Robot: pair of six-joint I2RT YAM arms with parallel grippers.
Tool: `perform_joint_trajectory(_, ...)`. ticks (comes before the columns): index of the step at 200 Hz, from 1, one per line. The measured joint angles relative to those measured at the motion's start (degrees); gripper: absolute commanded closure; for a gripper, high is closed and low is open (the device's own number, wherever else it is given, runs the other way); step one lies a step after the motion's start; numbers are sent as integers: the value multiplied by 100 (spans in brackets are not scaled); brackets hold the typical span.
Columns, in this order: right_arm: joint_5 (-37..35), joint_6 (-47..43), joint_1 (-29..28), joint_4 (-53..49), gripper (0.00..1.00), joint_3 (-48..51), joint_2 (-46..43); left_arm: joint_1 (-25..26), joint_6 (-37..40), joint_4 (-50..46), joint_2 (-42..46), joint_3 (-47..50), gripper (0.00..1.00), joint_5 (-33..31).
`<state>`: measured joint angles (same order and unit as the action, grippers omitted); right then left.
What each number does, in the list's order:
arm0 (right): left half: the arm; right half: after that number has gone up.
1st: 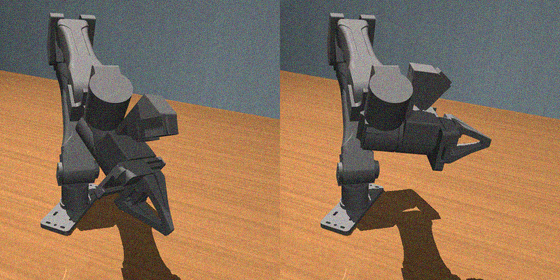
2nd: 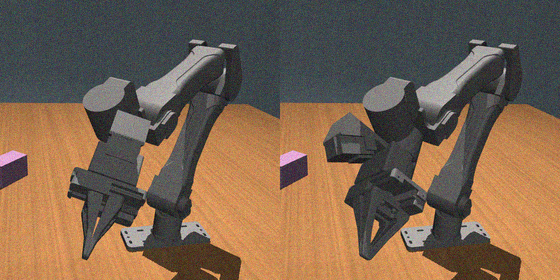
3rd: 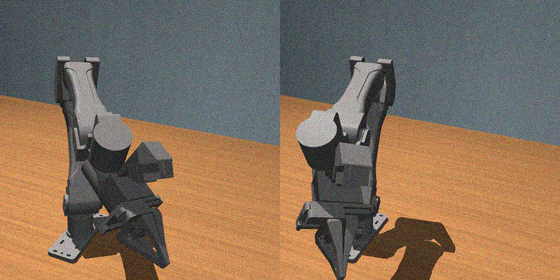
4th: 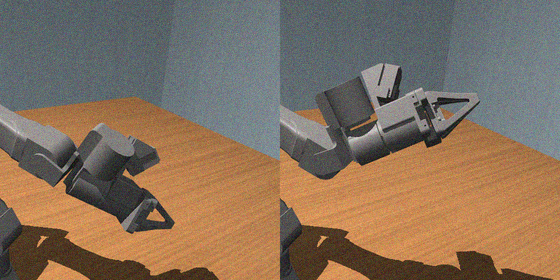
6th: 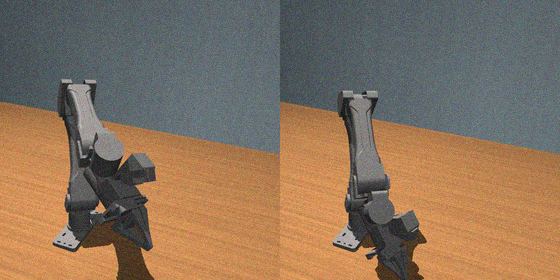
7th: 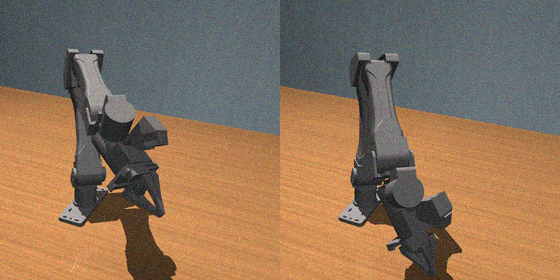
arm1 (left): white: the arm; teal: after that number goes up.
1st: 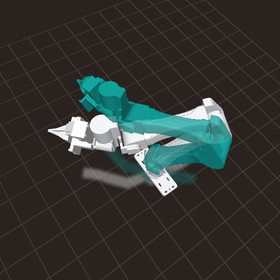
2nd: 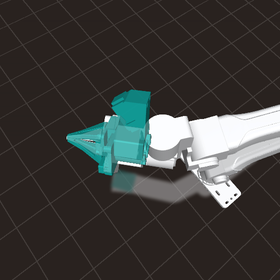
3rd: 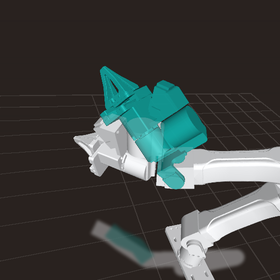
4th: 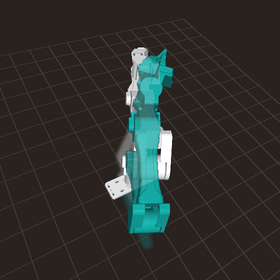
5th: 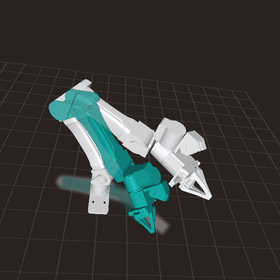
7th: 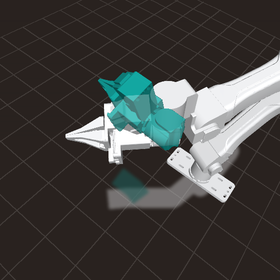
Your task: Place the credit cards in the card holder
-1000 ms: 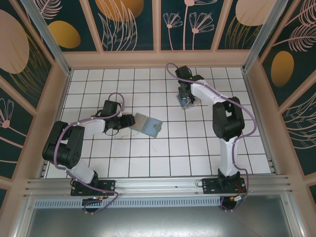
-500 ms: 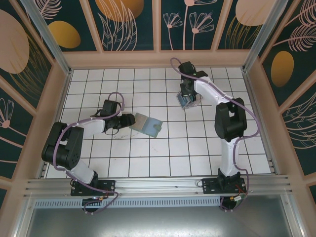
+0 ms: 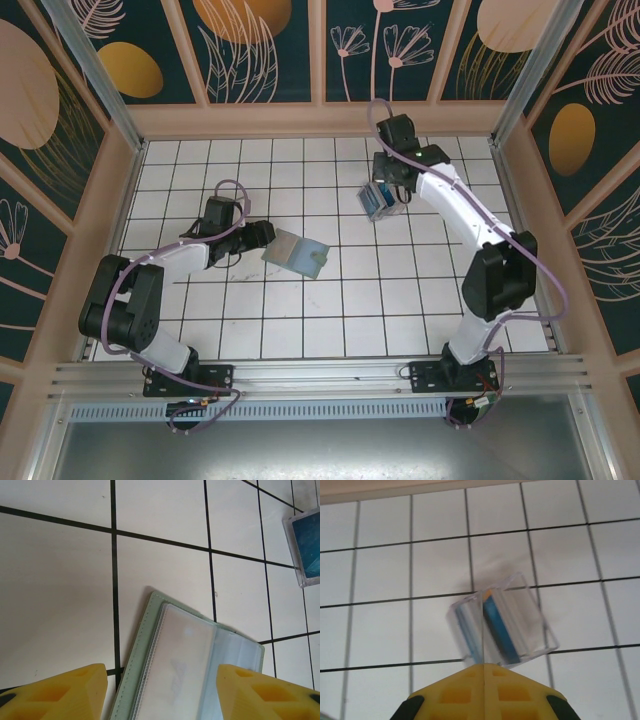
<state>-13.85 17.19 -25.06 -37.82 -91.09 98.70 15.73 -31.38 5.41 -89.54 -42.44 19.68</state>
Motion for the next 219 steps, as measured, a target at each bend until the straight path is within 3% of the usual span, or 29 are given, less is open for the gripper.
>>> perform_joint_trajectory(23,459,566,-245,424,100,745,-275,0,2,4,0,0,39,-7)
perform_joint_trajectory(72,2149,2184,-417,1921,100,2780,-944,0,-20,0,-48,7,38,85)
perform_joint_trajectory(127,3165,4247,-1191,4907,100,4994,-1139,0,-37,114,-450,44,39,372)
perform_joint_trajectory(177,3974,5104,-1187,6760,100,5108,-192,0,-37,205,-501,81,47,601)
perform_joint_trajectory(219,4280,5372,-1235,7462,100,5097,330,0,-61,214,-503,153,54,651)
